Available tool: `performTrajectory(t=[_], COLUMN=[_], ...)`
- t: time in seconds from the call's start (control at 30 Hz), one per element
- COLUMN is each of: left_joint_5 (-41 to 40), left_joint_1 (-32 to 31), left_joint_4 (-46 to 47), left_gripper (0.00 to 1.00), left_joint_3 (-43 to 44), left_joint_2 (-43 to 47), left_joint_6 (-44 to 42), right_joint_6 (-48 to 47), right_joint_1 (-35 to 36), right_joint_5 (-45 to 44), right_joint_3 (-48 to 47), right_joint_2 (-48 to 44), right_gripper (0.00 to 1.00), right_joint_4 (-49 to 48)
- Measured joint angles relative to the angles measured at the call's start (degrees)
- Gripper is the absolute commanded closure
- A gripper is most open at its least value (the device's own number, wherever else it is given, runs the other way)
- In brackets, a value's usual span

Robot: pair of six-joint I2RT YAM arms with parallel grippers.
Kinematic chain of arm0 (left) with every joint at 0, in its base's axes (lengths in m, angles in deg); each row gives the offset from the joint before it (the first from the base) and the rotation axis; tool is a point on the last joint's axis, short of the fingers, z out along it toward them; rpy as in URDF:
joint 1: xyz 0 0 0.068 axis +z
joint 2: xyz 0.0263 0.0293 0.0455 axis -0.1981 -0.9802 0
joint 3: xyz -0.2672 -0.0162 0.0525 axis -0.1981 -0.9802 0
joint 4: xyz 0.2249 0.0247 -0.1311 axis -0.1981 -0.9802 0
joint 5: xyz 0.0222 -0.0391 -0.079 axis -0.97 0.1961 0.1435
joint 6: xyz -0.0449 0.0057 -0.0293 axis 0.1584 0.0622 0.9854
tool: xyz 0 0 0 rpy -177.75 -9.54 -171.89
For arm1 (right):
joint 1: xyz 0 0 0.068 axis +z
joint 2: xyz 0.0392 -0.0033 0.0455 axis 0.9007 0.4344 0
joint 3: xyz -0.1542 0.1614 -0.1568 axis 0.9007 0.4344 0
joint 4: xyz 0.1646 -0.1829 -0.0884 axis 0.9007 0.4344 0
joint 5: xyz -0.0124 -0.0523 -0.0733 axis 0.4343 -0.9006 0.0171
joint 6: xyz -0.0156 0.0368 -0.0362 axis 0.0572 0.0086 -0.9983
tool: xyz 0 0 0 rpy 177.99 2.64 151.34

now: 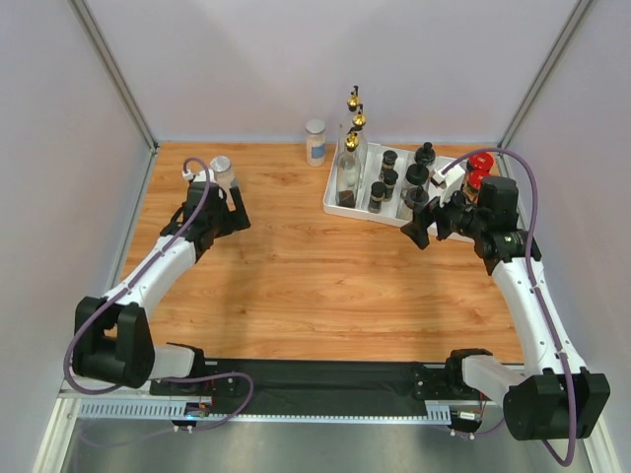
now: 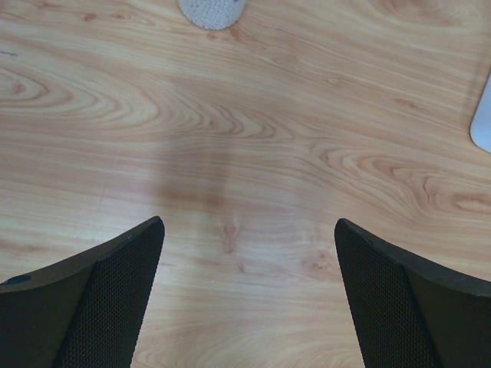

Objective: Organize the condiment bottles
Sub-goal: Move the bottle to the center of the board.

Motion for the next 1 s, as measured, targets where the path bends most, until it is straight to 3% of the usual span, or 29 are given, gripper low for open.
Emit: performTrajectory(t=[0.33, 0.77, 1.0], left_joint_5=[-2.0, -2.1, -3.8], left_joint_1=[0.6, 4.7, 5.0], left_joint_4=[-3.7, -9.4, -12.3], left_gripper=[0.00, 0.02, 0.05], left_joint_3=[12.4, 37.8, 45.6], left_joint_2=[-14.0, -34.9, -40.5], left_joint_6=[-0.8, -7.3, -10.0], right_joint_6=[-0.4, -0.6, -0.9], right_joint_1=[0.0, 0.0, 0.0], right_joint_5=[-0.3, -0.5, -1.0], right_joint_3=[0.0, 0.0, 0.0], right_joint_2=[0.0, 0.0, 0.0], right_gripper=[0.00, 0.00, 0.00], right_joint_4=[0.1, 0.4, 0.4])
